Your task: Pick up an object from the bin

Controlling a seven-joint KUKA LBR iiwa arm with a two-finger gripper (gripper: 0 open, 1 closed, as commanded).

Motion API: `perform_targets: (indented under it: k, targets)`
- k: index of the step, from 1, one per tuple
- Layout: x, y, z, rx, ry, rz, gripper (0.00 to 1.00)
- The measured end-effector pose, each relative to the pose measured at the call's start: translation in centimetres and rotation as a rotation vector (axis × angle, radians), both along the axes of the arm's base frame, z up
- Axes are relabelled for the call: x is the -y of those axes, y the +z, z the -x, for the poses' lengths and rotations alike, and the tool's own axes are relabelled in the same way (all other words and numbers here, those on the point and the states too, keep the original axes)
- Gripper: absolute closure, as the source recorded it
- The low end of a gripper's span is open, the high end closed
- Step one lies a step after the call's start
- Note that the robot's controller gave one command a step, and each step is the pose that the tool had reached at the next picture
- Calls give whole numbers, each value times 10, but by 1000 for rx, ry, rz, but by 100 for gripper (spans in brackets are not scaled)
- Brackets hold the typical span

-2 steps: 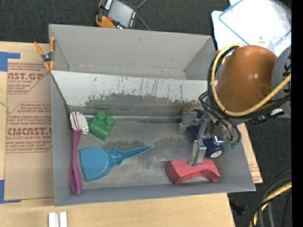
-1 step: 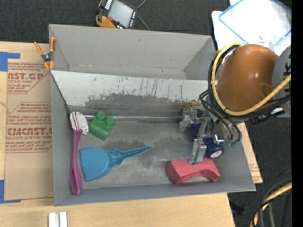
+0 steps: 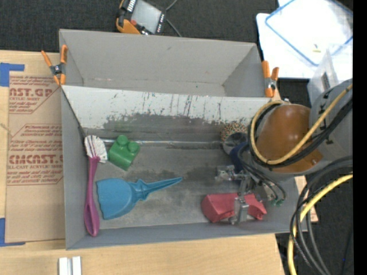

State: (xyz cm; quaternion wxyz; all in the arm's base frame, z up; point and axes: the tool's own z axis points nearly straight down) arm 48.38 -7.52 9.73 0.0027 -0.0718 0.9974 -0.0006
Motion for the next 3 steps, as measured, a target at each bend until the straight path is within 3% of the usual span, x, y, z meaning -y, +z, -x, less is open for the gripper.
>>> perform_targets:
  k: [1,2,3]
  targets:
    - [-2,65,2,17,117,2,0]
    - [4,-21,-2,15,16,0,0]
    - [1,-25,-1,36,149,4,0]
